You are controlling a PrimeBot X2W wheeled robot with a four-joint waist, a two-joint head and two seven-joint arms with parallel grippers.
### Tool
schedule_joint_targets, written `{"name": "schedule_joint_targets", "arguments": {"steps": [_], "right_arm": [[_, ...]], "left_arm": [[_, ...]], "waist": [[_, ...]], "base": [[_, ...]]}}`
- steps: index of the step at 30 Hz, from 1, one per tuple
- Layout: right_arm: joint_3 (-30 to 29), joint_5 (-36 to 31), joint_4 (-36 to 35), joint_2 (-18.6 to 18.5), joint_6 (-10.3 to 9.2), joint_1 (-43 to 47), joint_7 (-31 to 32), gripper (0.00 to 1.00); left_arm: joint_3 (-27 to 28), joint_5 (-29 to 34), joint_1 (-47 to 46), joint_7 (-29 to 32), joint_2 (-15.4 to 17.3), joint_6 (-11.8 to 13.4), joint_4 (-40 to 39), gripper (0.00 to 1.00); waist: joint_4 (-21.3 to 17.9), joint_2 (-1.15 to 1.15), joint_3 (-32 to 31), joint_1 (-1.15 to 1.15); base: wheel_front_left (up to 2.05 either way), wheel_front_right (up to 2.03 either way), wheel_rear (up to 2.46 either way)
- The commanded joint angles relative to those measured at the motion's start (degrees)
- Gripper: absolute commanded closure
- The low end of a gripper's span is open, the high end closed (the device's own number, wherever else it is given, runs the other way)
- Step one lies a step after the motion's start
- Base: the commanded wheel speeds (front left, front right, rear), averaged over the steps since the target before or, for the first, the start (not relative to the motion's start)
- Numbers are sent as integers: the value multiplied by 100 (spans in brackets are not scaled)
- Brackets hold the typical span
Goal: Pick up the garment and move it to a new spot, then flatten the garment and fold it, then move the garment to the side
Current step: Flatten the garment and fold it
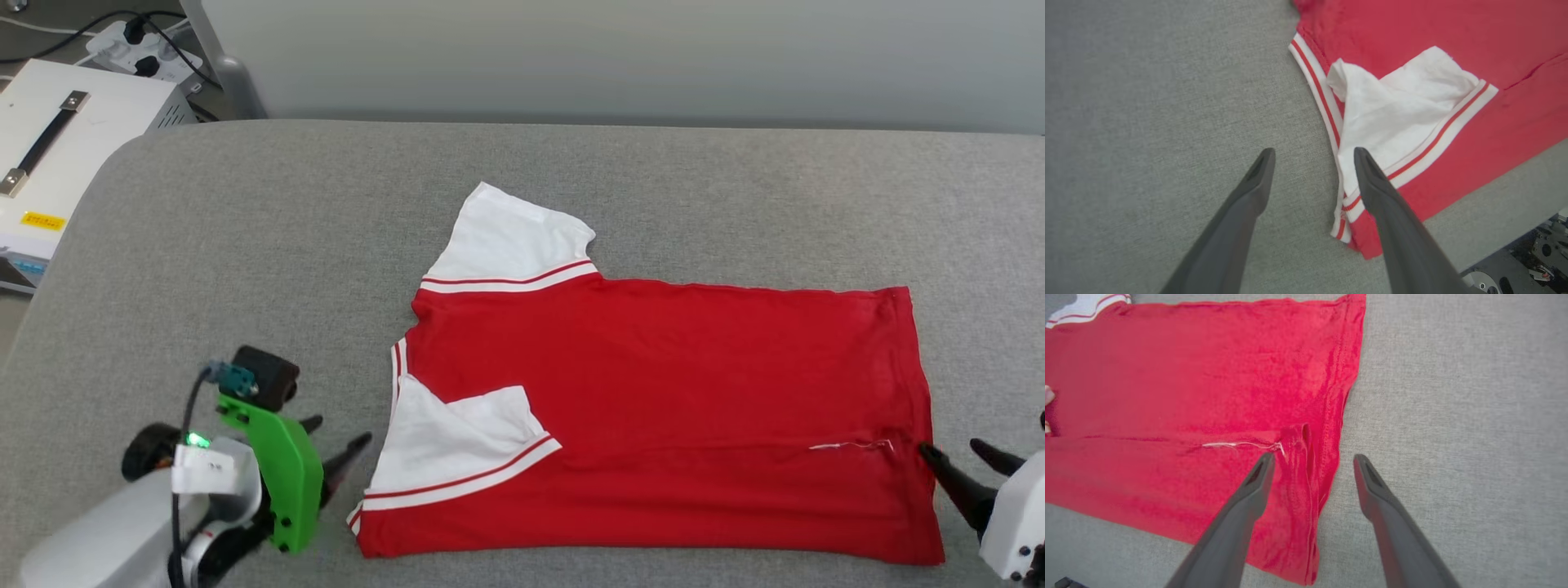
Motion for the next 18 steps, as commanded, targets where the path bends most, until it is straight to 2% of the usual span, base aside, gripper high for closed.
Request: {"name": "schedule_joint_targets", "arguments": {"steps": [1,5,11,18], "right_arm": [[-97,-110,-54,72,-4,-65,-216,0],[-400,-537,-196,307,-4,-209,-958,0],[-871,-1357,-525,882,-4,-538,-2011,0],[-886,-1922,-1060,1351,-4,-854,-2516,0]], "left_arm": [[122,82,-199,-92,74,45,-84,0],[406,297,-630,-321,179,222,-182,0],[691,565,-1466,-439,-14,311,-69,0],[860,520,-2539,-47,-346,-5,487,0]], "waist": [[-43,0,-32,0],[-144,0,31,0],[-373,0,365,0],[-693,0,992,0]], "base": [[0,0,0],[0,0,0],[0,0,0],[0,0,0]]}}
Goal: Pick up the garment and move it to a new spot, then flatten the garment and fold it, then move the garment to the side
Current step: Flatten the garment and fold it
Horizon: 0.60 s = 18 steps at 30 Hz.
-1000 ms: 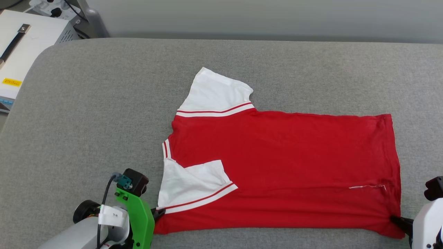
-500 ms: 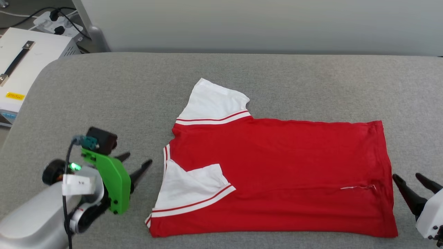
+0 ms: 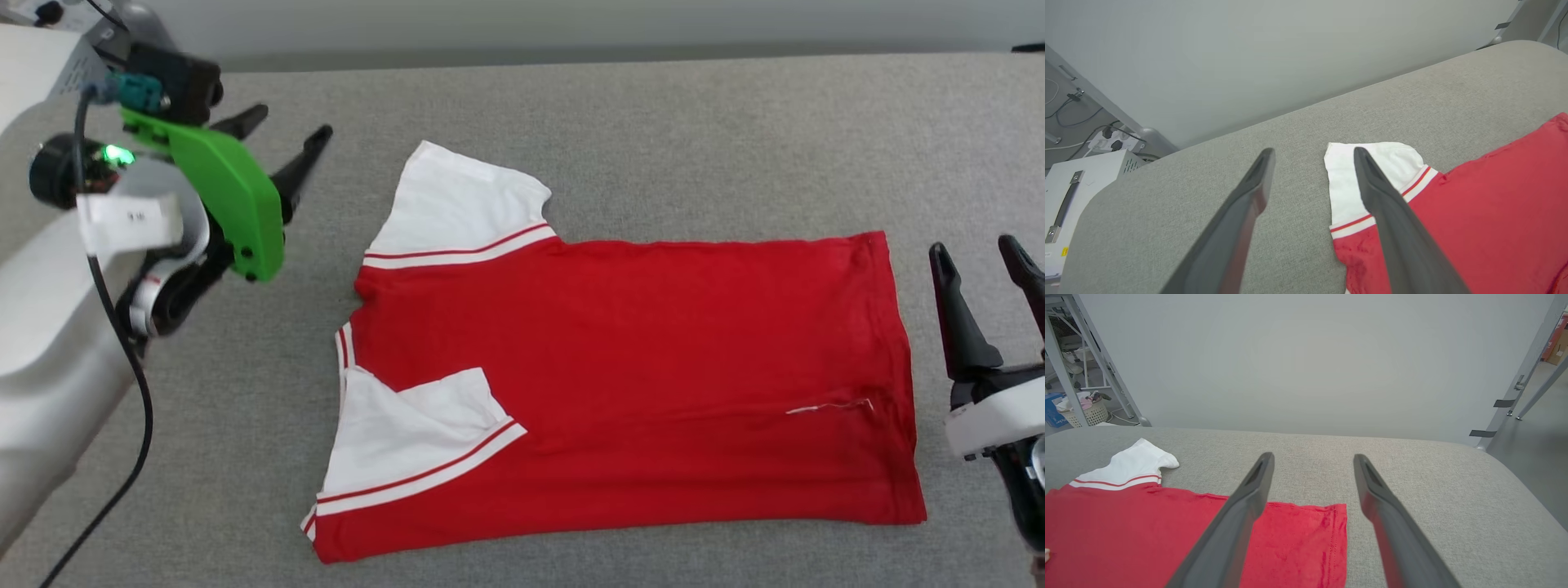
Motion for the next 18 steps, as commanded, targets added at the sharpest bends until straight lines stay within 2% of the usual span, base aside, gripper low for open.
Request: {"name": "schedule_joint_targets", "arguments": {"steps": [1,11,18], "right_arm": [[56,-98,-128,75,-3,-129,-56,0],[502,-379,-661,133,-3,-630,-119,0],[704,-367,-634,95,-3,-901,-168,0]], "left_arm": [[2,-61,-289,156,-99,-94,137,0],[-264,-200,-1768,1707,-592,-563,1341,0],[-626,-286,-2310,2729,-768,-717,1973,0]], "waist": [[-296,0,459,0],[-712,0,1238,0],[-940,0,1639,0]], "base": [[0,0,0],[0,0,0],[0,0,0]]}}
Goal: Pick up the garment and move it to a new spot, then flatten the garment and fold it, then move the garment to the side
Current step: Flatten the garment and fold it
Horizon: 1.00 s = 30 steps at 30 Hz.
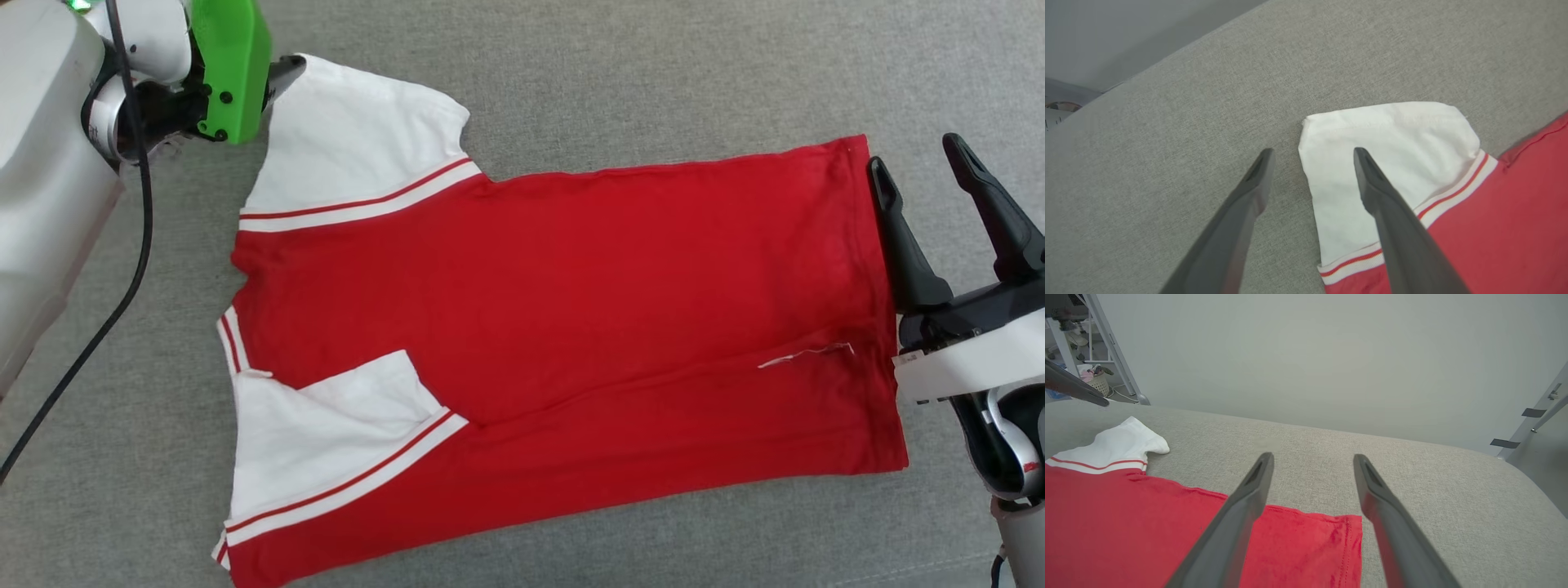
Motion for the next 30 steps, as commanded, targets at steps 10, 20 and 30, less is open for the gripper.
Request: {"name": "schedule_joint_targets", "arguments": {"steps": [10,20,30], "right_arm": [[136,78,309,15,-3,-309,-269,0],[53,144,432,-167,-3,-447,-339,0],[10,343,396,-836,-3,-1007,744,0]], "left_arm": [[-467,85,-206,395,-55,-69,599,0],[-850,-146,-48,125,60,-74,278,100],[-1164,-204,37,-924,50,-75,-311,100]], "waist": [[-461,0,646,-1],[-306,0,482,-1],[78,0,-132,-1]], "base": [[0,0,0],[0,0,0],[0,0,0]]}}
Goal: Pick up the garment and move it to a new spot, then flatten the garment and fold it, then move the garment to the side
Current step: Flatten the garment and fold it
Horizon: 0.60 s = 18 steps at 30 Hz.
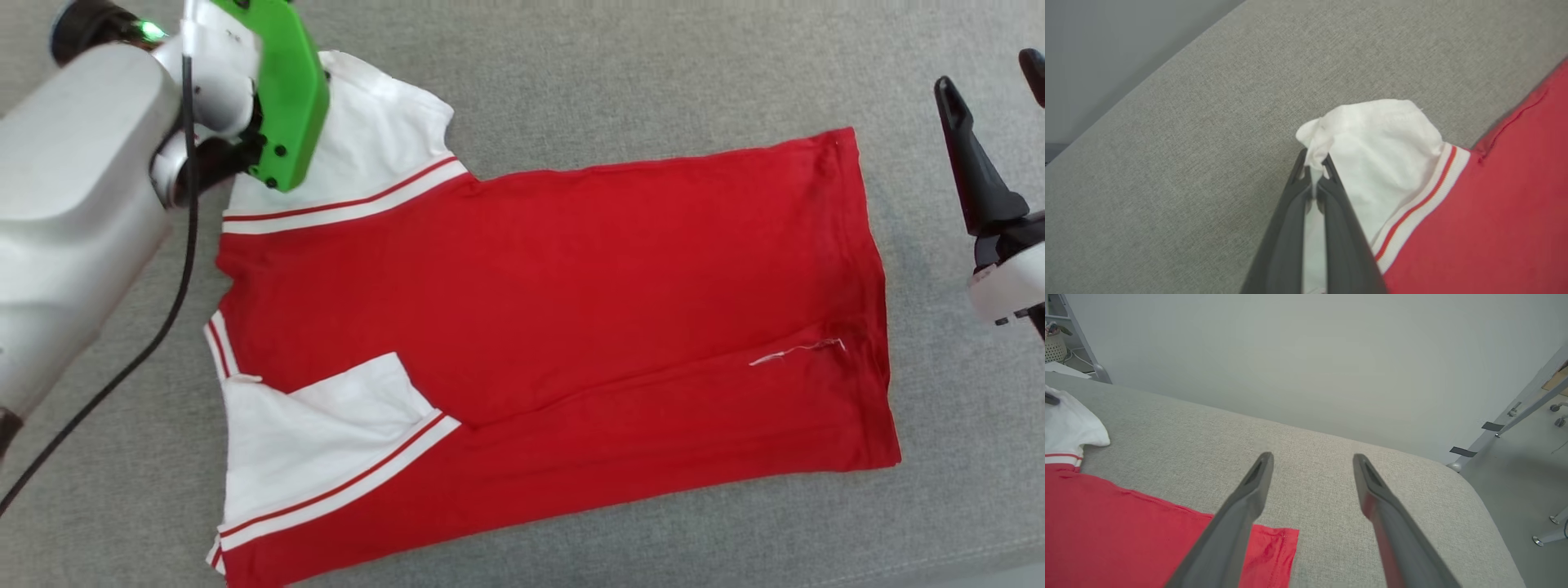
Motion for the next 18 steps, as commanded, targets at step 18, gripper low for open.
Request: {"name": "schedule_joint_targets", "arguments": {"steps": [18], "right_arm": [[1131,2036,1297,-1367,-3,-1205,4511,0]], "left_arm": [[-357,148,269,-1124,-42,-16,-831,100]], "waist": [[903,0,-334,0]], "base": [[0,0,0]]}}
